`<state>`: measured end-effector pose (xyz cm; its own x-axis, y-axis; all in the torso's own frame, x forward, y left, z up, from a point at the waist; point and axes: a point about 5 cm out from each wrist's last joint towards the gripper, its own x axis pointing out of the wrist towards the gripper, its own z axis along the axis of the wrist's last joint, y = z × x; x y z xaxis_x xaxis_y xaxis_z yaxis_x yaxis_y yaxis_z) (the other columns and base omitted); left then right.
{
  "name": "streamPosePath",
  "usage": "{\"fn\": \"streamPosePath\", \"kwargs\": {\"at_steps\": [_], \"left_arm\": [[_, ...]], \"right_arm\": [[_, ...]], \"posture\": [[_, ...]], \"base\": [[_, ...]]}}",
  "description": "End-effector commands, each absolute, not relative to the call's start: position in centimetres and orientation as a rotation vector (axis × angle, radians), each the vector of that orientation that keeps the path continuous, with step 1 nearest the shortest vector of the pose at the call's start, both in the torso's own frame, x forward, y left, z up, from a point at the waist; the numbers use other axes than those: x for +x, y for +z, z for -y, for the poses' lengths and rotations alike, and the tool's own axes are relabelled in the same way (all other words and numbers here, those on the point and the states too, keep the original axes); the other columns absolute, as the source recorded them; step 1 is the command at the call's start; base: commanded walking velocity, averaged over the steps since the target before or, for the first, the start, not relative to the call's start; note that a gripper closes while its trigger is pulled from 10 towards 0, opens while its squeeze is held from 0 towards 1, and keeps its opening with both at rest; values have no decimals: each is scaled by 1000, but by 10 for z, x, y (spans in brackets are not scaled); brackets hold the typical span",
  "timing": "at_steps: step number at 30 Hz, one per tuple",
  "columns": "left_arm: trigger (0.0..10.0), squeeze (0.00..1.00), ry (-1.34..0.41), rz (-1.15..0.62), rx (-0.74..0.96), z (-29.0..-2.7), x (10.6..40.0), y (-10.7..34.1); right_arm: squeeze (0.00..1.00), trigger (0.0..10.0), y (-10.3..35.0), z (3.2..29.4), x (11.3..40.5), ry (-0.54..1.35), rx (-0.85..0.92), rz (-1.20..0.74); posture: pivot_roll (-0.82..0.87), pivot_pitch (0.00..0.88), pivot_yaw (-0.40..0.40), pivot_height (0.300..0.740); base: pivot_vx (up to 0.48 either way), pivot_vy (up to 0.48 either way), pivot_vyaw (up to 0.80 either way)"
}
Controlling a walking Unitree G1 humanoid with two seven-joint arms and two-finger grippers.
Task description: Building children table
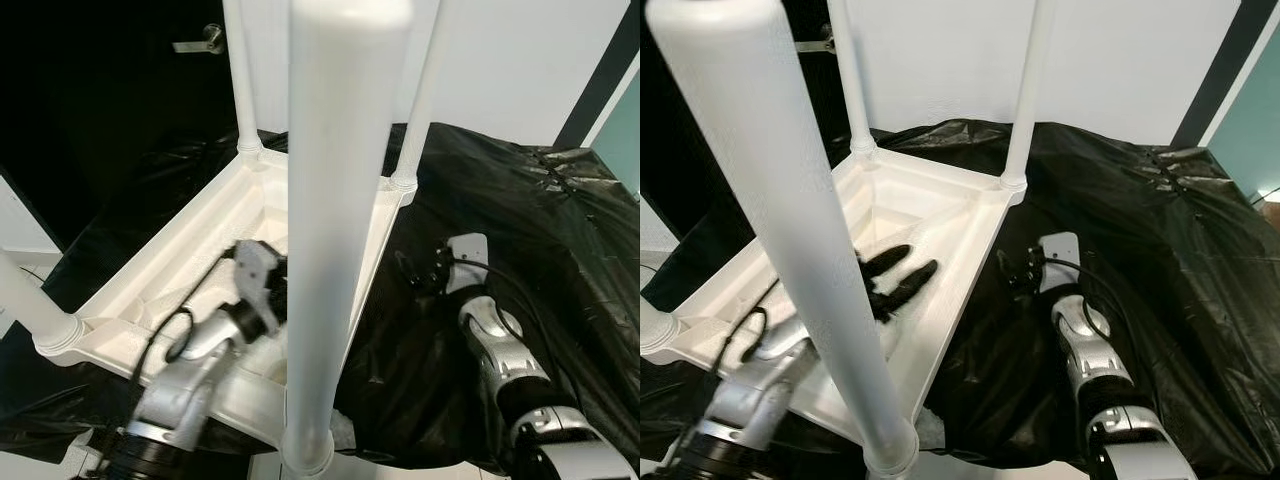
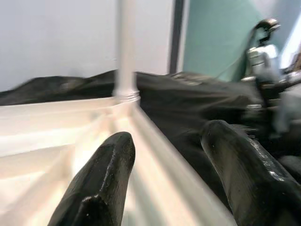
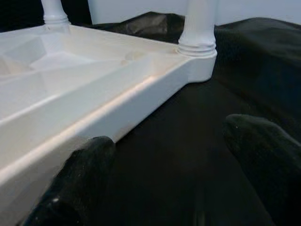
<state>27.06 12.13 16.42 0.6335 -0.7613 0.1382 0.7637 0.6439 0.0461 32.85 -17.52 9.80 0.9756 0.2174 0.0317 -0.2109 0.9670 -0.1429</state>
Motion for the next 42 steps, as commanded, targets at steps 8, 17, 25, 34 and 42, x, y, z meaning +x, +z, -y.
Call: {"fn": "streamPosePath", "kwargs": {"at_steps": [8,17,25,34,42], "left_arm": [[10000,0,-1036,88,99,-160,260,164],[10000,0,-1195,-136,184,-203,237,161],[10000,0,-1252,-292,317,-220,227,153],[10000,0,-1280,-415,493,-232,226,137],[10000,0,-1277,-427,540,-233,228,135]], "right_arm": [[0,10000,103,186,303,240,-66,49],[0,10000,107,193,284,289,-89,46],[0,10000,114,194,281,312,-104,27],[0,10000,122,193,283,335,-122,30],[0,10000,128,194,284,333,-133,35]], "posture": [[48,0,-39,740],[40,0,-31,740],[41,0,-32,740],[40,0,-30,740],[23,0,-26,740]], "base": [[0,0,0],[0,0,0],[0,0,0],[0,0,0],[0,0,0]]}}
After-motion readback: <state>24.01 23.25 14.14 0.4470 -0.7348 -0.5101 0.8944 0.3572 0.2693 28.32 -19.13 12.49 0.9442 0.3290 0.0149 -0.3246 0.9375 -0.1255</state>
